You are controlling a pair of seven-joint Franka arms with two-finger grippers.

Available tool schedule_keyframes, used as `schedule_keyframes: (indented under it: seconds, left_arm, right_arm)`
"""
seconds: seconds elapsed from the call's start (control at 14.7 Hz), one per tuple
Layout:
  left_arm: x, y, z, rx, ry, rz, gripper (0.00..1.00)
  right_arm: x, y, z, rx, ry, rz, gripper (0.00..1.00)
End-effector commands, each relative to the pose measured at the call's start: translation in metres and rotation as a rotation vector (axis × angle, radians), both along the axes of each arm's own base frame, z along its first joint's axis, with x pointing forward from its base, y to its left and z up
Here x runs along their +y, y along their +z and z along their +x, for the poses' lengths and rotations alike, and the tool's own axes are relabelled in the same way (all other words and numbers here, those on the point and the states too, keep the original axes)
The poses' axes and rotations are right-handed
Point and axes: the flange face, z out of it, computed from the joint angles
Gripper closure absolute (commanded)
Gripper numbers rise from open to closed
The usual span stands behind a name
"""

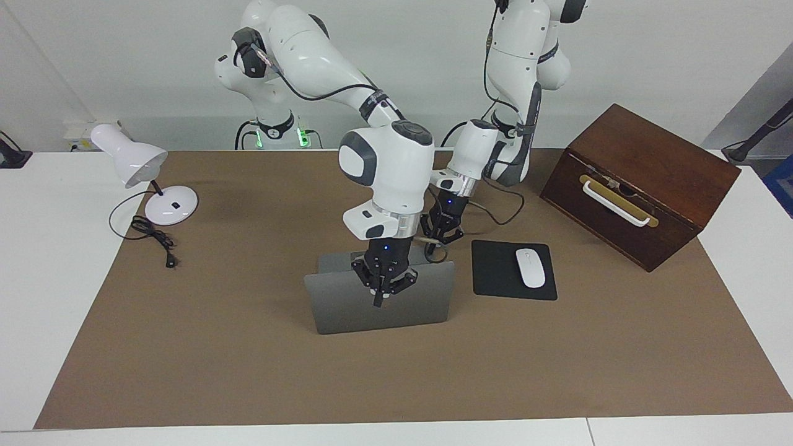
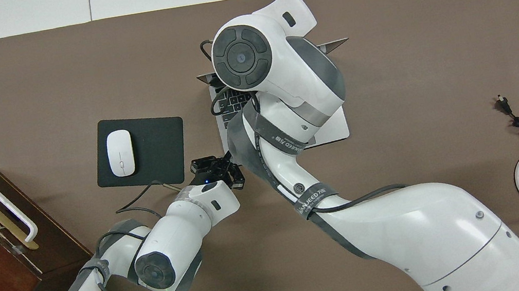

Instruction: Close laptop with both arms

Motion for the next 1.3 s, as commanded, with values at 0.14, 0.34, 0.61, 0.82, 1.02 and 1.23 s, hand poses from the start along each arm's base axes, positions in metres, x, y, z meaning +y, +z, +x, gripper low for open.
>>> schedule_keyframes:
  seconds: [0.14, 0.34, 0.61, 0.82, 1.02, 1.23]
  left_arm:
    - [0.003, -0.014, 0.004, 0.001, -0.014, 0.014, 1.00]
    - [0.002, -0.015, 0.003, 0.002, -0.015, 0.015, 1.00]
    - [0.001, -0.014, 0.003, 0.001, -0.017, 0.014, 1.00]
    - [0.001, -0.015, 0.002, 0.002, -0.018, 0.015, 1.00]
    - [0.001, -0.015, 0.002, 0.003, -0.020, 0.016, 1.00]
    - [-0.002, -0.017, 0.001, 0.004, -0.025, 0.018, 1.00]
  right_arm:
    - [0.008, -0.014, -0.009, 0.061, -0.017, 0.051, 1.00]
    - [0.014, -0.036, -0.022, 0.109, -0.012, 0.040, 1.00]
    - [0.011, -0.046, -0.033, 0.175, -0.024, 0.095, 1.00]
    - [0.012, -0.047, -0.036, 0.199, -0.034, 0.126, 1.00]
    - [0.009, -0.054, -0.037, 0.242, -0.028, 0.167, 1.00]
    - [0.003, -0.055, -0.035, 0.250, -0.034, 0.169, 1.00]
